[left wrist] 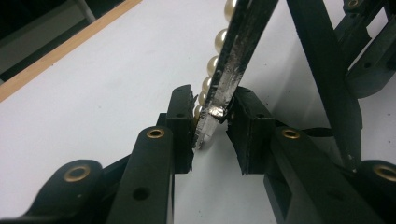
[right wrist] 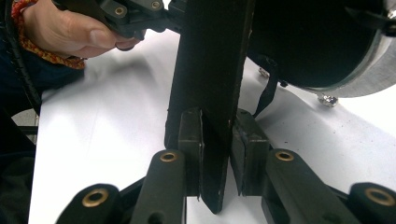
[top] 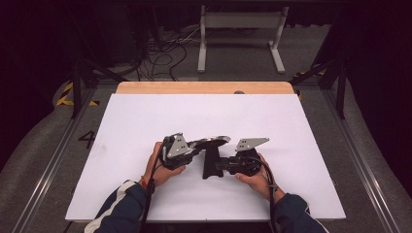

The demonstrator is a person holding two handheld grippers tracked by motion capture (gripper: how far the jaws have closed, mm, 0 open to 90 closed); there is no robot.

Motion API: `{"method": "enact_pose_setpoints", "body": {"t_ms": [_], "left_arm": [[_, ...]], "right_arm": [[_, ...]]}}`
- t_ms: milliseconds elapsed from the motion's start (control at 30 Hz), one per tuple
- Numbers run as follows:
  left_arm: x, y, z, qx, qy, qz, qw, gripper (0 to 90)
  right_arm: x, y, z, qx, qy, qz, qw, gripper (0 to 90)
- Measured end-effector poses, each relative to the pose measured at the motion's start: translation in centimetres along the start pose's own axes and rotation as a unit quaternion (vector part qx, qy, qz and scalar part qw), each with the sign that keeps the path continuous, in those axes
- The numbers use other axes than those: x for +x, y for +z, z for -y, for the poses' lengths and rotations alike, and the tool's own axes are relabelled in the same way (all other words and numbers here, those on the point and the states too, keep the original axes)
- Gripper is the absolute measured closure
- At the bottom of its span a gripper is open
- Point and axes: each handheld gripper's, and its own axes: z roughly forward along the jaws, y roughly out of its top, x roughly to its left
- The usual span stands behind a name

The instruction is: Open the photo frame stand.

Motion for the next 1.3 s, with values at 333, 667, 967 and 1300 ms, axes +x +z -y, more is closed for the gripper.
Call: {"method": "enact_pose_setpoints", "body": {"t_ms": [333,667,967,1300], "left_arm": [[0.3,1.0,0.5,0.022,-0.01,-0.001,0.9997,69.6],[0.4,0.9,0.5,0.029,0.0,-0.004,0.9996,62.0],[0.2,0.1,0.1,0.035,0.015,-0.009,0.9992,45.8],[0.2,-1.4,-0.1,0.042,0.01,-0.036,0.9984,35.6]], "right_arm": [[0.1,-0.3,0.4,0.007,0.005,0.009,0.9999,77.8],[0.5,-0.4,0.4,0.023,-0.013,0.033,0.9991,67.0],[2.3,-1.6,-0.2,-0.003,-0.065,0.085,0.9942,55.6],[2.8,-2.7,-0.7,-0.018,-0.078,0.106,0.9912,51.5]]}}
